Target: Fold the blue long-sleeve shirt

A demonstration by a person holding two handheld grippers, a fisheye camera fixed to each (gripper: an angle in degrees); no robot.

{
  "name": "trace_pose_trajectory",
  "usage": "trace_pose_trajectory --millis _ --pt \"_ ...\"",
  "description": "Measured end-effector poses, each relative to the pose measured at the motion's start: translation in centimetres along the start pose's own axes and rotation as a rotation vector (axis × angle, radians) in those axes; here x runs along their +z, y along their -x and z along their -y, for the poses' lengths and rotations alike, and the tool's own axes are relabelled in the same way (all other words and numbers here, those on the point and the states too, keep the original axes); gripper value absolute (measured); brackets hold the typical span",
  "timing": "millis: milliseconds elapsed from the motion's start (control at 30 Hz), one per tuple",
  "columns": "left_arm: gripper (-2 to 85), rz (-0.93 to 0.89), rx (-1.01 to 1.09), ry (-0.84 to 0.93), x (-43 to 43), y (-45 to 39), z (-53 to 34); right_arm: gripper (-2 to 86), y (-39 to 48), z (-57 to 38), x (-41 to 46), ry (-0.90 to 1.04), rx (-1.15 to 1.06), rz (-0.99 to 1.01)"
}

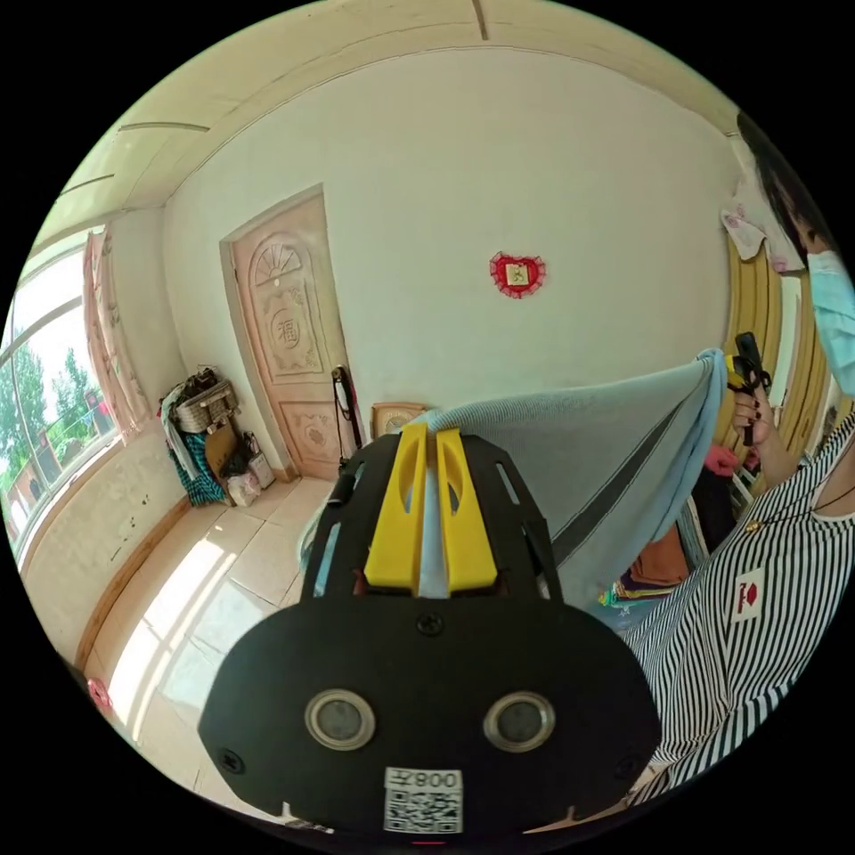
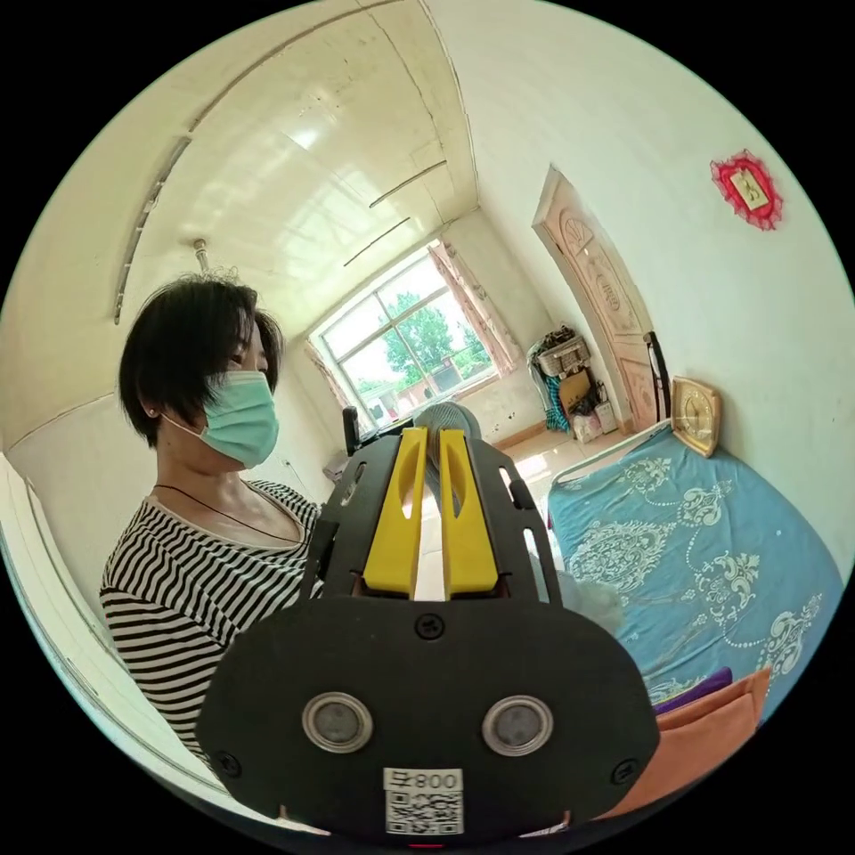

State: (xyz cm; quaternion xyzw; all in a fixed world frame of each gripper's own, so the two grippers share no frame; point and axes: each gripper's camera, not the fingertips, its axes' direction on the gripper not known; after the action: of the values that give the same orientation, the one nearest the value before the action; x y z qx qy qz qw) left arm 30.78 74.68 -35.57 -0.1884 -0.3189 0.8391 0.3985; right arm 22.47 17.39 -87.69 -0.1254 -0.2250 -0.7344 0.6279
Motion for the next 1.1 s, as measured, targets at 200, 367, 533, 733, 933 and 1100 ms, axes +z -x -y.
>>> trace_pose_trajectory --millis 200,367,533,733,933,1100 --pt "1.6 0.022 -0.140 0.098 1.3 3.9 0.6 2.3 -4.2 0.6 4.4 0.091 0.042 0.094" --pt "1.6 0.068 -0.167 0.088 0.0 6.0 3.4 2.3 -4.6 2.4 6.3 0.142 -0.043 0.175" --pt "1.6 0.118 -0.148 0.067 0.3 8.2 8.1 2.2 -4.7 5.0 7.6 0.163 -0.130 0.187" --pt "1.7 0.096 -0.065 0.108 7.6 12.4 14.4 2.0 -9.4 8.0 8.7 0.122 -0.074 0.140" --pt "2.0 -0.046 0.013 0.150 23.4 19.7 21.2 1.9 -18.1 12.8 10.9 0.122 0.042 -0.093" --pt "3.1 -0.216 0.051 0.288 45.4 26.3 26.3 1.3 -32.8 16.7 13.6 0.175 0.320 -0.371"
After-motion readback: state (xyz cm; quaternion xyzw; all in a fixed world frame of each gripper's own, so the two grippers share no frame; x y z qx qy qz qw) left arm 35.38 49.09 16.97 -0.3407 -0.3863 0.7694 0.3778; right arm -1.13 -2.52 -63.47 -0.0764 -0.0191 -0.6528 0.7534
